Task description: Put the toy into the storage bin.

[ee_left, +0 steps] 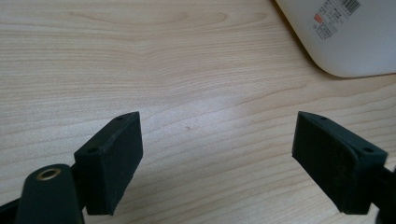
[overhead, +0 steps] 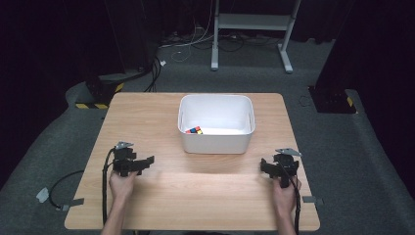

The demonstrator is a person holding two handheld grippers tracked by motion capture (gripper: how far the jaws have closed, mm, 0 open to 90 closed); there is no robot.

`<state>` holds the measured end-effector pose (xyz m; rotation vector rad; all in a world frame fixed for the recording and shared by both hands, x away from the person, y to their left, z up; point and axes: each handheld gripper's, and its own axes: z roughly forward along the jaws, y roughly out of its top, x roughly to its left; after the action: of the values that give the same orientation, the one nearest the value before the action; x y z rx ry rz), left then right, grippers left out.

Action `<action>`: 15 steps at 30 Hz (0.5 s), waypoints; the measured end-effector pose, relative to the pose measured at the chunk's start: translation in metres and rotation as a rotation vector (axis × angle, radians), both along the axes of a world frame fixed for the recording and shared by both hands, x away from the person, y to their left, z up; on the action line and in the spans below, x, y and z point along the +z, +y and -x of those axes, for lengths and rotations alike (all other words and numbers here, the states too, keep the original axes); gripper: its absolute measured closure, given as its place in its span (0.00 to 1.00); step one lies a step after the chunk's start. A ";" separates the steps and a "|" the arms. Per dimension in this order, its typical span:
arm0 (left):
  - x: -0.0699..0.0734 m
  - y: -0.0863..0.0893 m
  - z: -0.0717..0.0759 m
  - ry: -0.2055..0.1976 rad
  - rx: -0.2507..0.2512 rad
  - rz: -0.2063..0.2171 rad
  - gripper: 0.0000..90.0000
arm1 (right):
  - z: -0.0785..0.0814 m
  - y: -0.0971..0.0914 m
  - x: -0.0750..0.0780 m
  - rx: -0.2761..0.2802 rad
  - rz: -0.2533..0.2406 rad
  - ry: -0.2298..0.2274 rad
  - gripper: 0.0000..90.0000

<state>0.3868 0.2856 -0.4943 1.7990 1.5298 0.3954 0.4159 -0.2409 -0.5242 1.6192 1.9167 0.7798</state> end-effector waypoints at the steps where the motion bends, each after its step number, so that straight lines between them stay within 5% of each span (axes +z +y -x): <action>1: -0.001 0.000 0.000 -0.001 0.003 0.006 0.18 | 0.000 0.000 0.000 0.000 0.000 0.000 0.14; 15: -0.013 -0.004 -0.008 -0.005 0.013 -0.029 0.19 | 0.000 0.000 0.000 0.000 0.000 0.000 0.14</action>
<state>0.3952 0.2820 -0.5071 1.8097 1.5405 0.4294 0.4159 -0.2409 -0.5242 1.6192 1.9169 0.7797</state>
